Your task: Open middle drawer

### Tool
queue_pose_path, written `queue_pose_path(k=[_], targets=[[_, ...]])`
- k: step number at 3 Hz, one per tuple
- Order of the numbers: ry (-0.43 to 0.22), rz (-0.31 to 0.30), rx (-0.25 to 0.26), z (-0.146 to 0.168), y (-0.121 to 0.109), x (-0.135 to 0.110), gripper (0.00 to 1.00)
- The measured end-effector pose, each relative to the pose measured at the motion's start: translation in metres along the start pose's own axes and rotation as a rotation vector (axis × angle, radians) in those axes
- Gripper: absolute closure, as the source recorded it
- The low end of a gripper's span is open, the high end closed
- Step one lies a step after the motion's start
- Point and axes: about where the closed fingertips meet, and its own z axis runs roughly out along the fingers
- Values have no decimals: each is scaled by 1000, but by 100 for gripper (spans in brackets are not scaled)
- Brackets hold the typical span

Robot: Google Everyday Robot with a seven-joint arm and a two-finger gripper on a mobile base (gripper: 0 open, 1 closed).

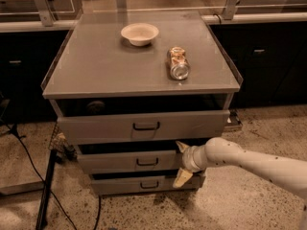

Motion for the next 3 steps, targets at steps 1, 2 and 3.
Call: queue_pose_path(k=[1, 2, 3], targets=[[22, 8, -21, 16, -3, 10, 0], [57, 29, -54, 31, -2, 26, 0], [77, 35, -76, 32, -2, 30, 0]])
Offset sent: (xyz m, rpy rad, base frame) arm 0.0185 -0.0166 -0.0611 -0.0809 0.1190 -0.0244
